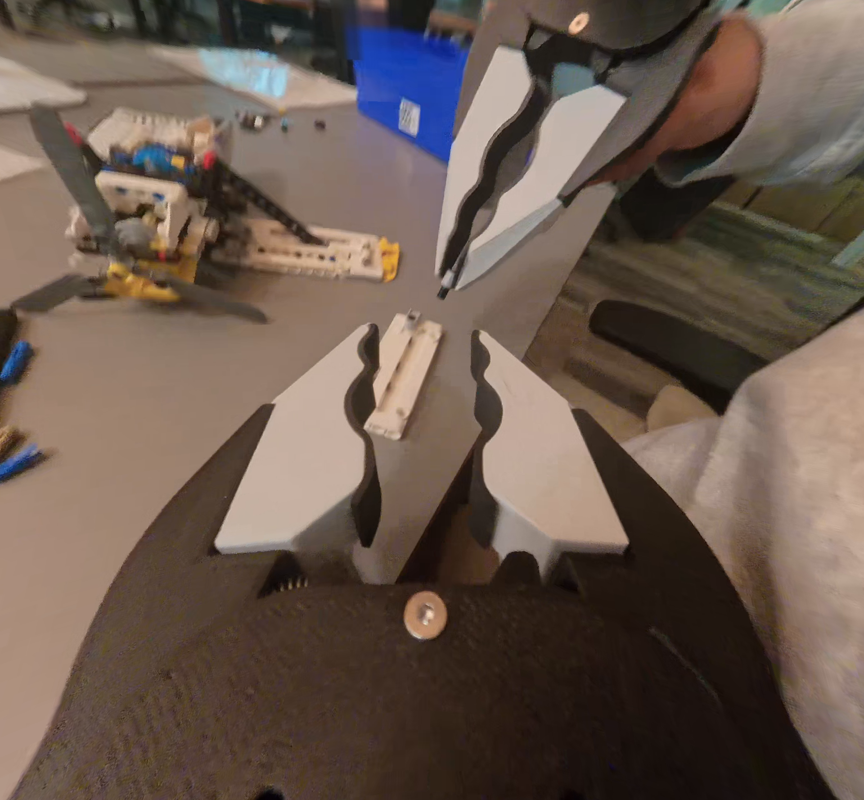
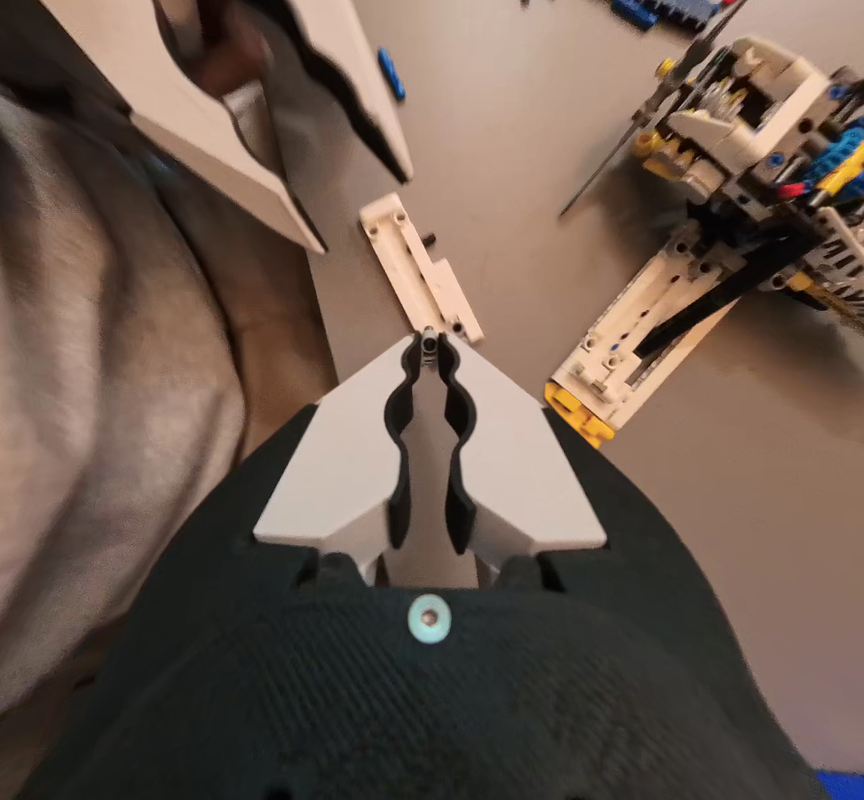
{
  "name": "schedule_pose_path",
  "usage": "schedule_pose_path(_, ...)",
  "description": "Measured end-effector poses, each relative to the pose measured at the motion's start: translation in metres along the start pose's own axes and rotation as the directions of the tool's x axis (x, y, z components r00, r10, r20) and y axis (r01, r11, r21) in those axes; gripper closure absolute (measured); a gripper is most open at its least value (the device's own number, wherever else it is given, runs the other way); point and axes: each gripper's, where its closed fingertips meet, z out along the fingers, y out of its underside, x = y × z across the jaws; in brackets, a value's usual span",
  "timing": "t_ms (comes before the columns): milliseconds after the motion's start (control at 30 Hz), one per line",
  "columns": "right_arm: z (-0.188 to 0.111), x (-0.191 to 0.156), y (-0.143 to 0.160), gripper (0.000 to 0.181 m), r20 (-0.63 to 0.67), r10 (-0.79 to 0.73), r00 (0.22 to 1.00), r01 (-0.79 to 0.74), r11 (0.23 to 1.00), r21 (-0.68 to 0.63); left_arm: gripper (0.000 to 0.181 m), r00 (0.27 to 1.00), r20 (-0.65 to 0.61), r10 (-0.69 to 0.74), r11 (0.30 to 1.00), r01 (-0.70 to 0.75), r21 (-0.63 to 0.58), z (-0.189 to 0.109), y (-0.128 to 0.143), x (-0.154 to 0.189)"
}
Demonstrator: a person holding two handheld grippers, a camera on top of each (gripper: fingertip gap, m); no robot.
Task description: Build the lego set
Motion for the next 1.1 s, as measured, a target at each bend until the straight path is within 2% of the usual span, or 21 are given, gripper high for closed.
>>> schedule_pose_path(100,0.014,0.004,0.016,0.176,0.012,-0.107,0.994,0.108,0.990,-0.094,0.141,0.998,0.056,-0.020,0.994,0.025,-0.105,0.004,0.016,-0.008)
schedule_pose_path(267,0.024,0.001,0.021,0.176,0.080,-0.206,0.975,0.217,0.961,-0.169,0.139,0.994,0.090,-0.057,0.984,0.071,-0.164,0.004,0.028,-0.018)
schedule_pose_path(600,0.027,0.001,0.022,0.176,0.127,-0.237,0.963,0.263,0.931,-0.255,0.154,0.991,0.123,-0.056,0.983,0.076,-0.169,0.003,0.030,-0.024)
schedule_pose_path(867,0.027,0.000,0.022,0.176,0.167,-0.285,0.944,0.328,0.874,-0.358,0.167,0.986,0.161,-0.048,0.983,0.075,-0.166,0.002,0.030,-0.030)
schedule_pose_path(1100,0.027,0.000,0.023,0.176,0.197,-0.284,0.938,0.340,0.860,-0.381,0.176,0.984,0.171,-0.058,0.983,0.086,-0.159,0.002,0.030,-0.032)
